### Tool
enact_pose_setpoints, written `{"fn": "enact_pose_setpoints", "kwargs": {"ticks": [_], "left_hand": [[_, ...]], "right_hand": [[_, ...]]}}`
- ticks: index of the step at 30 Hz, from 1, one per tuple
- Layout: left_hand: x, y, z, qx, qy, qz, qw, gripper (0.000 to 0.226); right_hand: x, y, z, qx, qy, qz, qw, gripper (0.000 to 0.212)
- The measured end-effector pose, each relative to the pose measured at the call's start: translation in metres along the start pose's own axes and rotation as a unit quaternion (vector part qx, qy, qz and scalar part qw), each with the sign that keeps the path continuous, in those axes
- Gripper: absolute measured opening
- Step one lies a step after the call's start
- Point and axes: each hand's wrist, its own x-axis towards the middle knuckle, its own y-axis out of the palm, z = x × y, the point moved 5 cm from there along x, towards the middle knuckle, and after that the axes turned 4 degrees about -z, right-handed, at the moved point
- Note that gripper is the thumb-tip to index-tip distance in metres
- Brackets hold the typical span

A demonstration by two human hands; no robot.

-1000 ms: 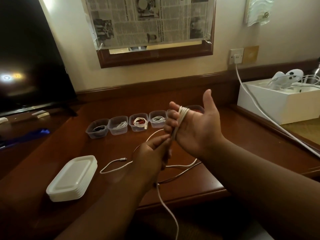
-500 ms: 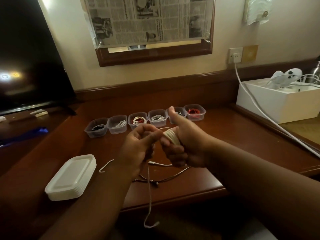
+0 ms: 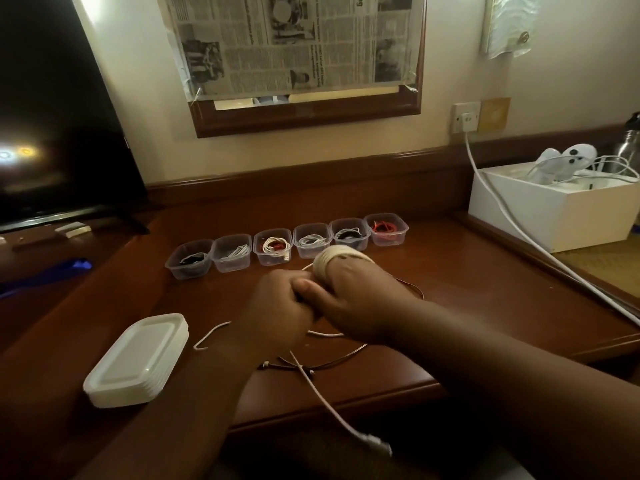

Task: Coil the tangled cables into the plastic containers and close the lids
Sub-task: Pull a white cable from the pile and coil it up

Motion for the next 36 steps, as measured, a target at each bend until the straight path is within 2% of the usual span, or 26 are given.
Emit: {"fn": "enact_pose_setpoints", "kwargs": {"ticks": [2, 5, 8, 11, 13, 15, 18, 20, 22, 23, 24, 25, 27, 30, 32, 34, 36], "left_hand": [[-0.001, -0.009, -0.003, 0.014, 0.001, 0.004, 1.0, 0.036], [0.002, -0.017, -0.002, -0.03, 0.017, -0.032, 0.999, 0.021], [0.003, -0.015, 0.005, -0.127, -0.006, -0.027, 0.992, 0.038], [-0.002, -0.004, -0.004, -0.24, -0.001, 0.012, 0.971, 0.019], [-0.007, 0.003, -0.013, -0.301, -0.014, 0.016, 0.953, 0.024], [-0.009, 0.01, -0.012, -0.318, -0.018, 0.012, 0.948, 0.029], [-0.008, 0.014, -0.005, -0.33, -0.03, 0.015, 0.943, 0.038], [-0.007, 0.016, -0.008, -0.371, -0.063, 0.016, 0.926, 0.046], [-0.006, 0.022, -0.005, -0.439, -0.107, -0.015, 0.892, 0.044], [-0.006, 0.024, -0.001, -0.448, -0.123, -0.041, 0.884, 0.04], [-0.007, 0.027, 0.004, -0.425, -0.133, -0.059, 0.893, 0.038], [-0.01, 0.03, 0.007, -0.385, -0.144, -0.062, 0.91, 0.039], [-0.016, 0.034, 0.013, -0.304, -0.144, -0.04, 0.941, 0.034], [-0.014, 0.027, 0.013, -0.103, -0.041, -0.017, 0.994, 0.029], [-0.012, 0.02, 0.015, -0.012, 0.004, 0.004, 1.0, 0.035], [-0.011, 0.019, 0.023, 0.038, 0.008, 0.04, 0.998, 0.022], [-0.011, 0.018, 0.028, 0.08, -0.001, 0.069, 0.994, 0.015]], "right_hand": [[-0.003, 0.005, 0.007, 0.021, 0.038, 0.055, 0.998, 0.07], [-0.002, 0.005, 0.007, 0.158, 0.145, 0.133, 0.968, 0.081], [-0.003, 0.005, 0.003, 0.35, 0.21, 0.206, 0.889, 0.084], [-0.007, 0.008, 0.006, 0.494, 0.21, 0.273, 0.798, 0.082], [-0.008, 0.011, 0.009, 0.572, 0.21, 0.293, 0.737, 0.081], [-0.008, 0.016, 0.01, 0.615, 0.212, 0.292, 0.701, 0.081], [-0.01, 0.025, 0.011, 0.655, 0.214, 0.281, 0.668, 0.079], [-0.01, 0.028, 0.014, 0.705, 0.197, 0.27, 0.626, 0.077], [-0.005, 0.023, 0.017, 0.773, 0.169, 0.226, 0.569, 0.077], [-0.001, 0.019, 0.015, 0.803, 0.164, 0.182, 0.544, 0.077], [0.003, 0.012, 0.011, 0.822, 0.163, 0.124, 0.531, 0.077], [0.007, 0.006, 0.006, 0.828, 0.162, 0.064, 0.533, 0.076], [0.012, -0.006, -0.003, 0.794, 0.158, -0.019, 0.587, 0.072], [0.015, -0.006, -0.008, 0.685, 0.185, -0.021, 0.704, 0.06], [0.011, -0.001, -0.008, 0.627, 0.197, 0.003, 0.753, 0.051], [0.006, 0.0, -0.006, 0.62, 0.195, 0.018, 0.76, 0.049], [0.001, 0.0, -0.007, 0.657, 0.2, 0.039, 0.726, 0.049]]}}
